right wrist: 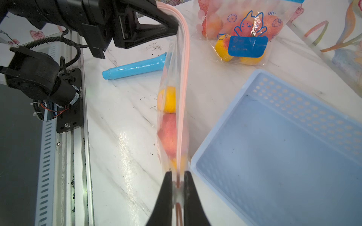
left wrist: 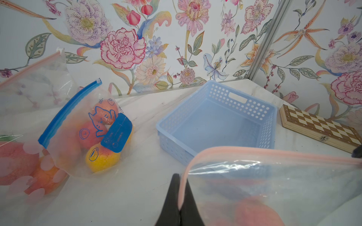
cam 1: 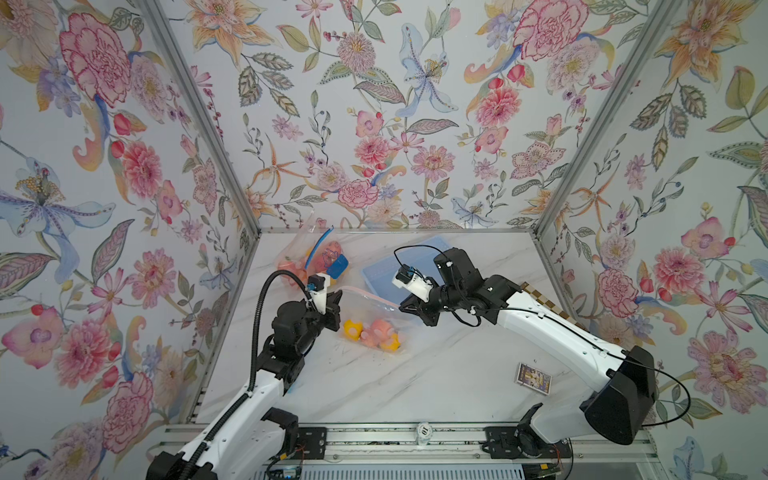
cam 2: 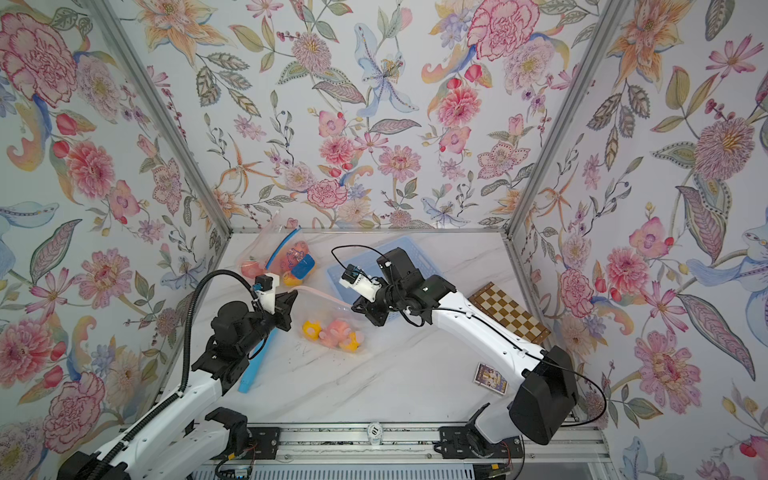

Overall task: Place the peach in a zip-top bag and seal the zipper
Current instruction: Zip the zipper on the zipper food storage bag, then place the zipper food storage bag at the center of the board.

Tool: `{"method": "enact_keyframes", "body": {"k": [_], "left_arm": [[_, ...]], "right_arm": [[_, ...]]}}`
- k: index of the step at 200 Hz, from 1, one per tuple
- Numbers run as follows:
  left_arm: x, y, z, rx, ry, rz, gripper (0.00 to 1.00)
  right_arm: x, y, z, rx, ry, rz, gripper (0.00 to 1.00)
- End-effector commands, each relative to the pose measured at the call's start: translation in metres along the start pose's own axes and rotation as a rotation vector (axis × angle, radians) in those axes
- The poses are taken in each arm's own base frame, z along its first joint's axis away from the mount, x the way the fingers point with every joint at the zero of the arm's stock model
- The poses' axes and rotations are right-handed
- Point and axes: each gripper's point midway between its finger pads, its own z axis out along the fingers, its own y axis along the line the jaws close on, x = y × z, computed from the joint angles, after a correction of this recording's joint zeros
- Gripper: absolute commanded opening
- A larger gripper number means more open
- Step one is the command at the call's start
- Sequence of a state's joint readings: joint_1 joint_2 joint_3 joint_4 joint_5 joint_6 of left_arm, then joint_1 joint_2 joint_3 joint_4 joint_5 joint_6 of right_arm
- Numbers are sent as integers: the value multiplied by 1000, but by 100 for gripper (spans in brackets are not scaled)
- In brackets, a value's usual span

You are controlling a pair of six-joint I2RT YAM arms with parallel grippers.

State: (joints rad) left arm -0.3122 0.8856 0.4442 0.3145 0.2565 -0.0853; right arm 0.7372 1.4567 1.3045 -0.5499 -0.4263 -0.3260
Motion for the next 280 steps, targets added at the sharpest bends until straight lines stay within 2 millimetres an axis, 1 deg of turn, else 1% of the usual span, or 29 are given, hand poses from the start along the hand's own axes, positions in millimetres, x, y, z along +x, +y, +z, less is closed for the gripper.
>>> {"method": "enact_keyframes", "body": {"k": [1, 85, 133, 174, 215, 231, 237, 249, 256, 265, 280], "left_arm": [[7, 21, -3, -91, 8, -34, 0], [13, 35, -5, -128, 10, -86, 0], [12, 33, -6, -107, 7, -92, 0], [11, 38, -9, -123, 4, -96, 0], [10, 34, -8, -97, -1, -100, 0], [6, 29, -8, -68, -8, -101, 0], [5, 26, -8, -52, -10, -100, 6], [-3, 20, -9, -21, -18, -96, 30], [-8, 16, -10, 1, -23, -91, 39], [-16, 11, -11, 23, -25, -80, 46], [-30, 5, -15, 53, -25, -57, 51]], "right_arm": [[16, 0, -7, 13, 46, 33, 7], [19, -4, -10, 25, 50, 41, 6], [20, -4, -9, 24, 56, 44, 6], [23, -6, -12, 38, 66, 43, 6], [24, -6, -10, 34, 69, 48, 6], [23, -6, -9, 34, 68, 46, 6], [22, -6, -9, 31, 67, 45, 6], [20, -5, -8, 27, 64, 42, 5], [19, -5, -8, 24, 63, 37, 5], [17, -4, -8, 21, 63, 30, 5], [15, -4, -7, 21, 66, 20, 5]]}}
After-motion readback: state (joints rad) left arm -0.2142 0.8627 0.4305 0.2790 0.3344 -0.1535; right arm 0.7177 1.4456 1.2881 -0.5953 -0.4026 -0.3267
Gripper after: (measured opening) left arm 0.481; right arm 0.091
